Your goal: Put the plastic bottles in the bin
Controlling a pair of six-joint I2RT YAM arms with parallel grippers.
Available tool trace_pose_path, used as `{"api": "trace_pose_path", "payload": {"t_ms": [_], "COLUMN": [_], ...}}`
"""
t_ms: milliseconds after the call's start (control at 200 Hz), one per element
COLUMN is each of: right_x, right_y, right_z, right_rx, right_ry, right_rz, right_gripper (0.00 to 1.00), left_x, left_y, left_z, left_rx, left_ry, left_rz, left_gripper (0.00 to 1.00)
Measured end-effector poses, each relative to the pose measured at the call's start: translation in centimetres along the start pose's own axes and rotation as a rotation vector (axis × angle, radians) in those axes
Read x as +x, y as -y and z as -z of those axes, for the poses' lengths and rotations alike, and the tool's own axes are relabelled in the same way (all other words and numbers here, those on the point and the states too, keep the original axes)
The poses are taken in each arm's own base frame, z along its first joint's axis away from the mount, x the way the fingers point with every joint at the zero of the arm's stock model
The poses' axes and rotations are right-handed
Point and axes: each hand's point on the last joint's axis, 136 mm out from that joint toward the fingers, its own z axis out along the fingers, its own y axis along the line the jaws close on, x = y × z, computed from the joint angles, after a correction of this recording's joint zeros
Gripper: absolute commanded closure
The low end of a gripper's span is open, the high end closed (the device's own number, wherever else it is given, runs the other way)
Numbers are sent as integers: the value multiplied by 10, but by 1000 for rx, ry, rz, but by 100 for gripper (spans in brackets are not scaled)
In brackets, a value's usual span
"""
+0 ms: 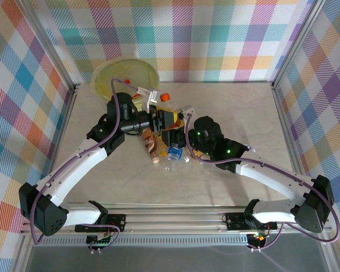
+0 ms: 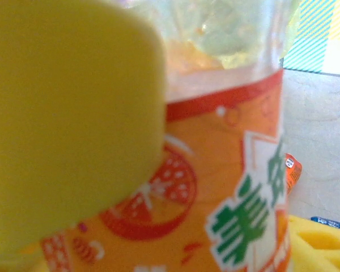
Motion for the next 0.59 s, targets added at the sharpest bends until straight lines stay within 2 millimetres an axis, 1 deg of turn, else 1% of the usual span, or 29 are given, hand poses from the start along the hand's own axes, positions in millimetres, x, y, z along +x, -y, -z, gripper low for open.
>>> {"api": "trace_pose_path", "payload": {"t_ms": [40,155,355,470,525,595], "right_x": [0,-1,0,-5,-8,-10], "right_y": [0,2,8,12,13,15], "right_z": [0,0,1,5,9,12], "right_rx": [0,11,48,70,79,90], "right_ry": [0,4,3,20,31,40], "right_rz": [-7,-4,-8,-11,-12,-12], "right_gripper": [0,0,0,0,0,0], "left_x": [-1,-4,-10,-23,-34,-52], "left_y": [-2,-8,-25,-35,-40,-48], "left_z": [0,2,14,23,30,41], "left_rx": [-12,-57,-187,-272,-313,-367], "left_ry": [6,24,50,76,95,131], "left_rz": [0,-5,-30,-59,-73,-96], "left_gripper": [54,54,55,55,55,55]}}
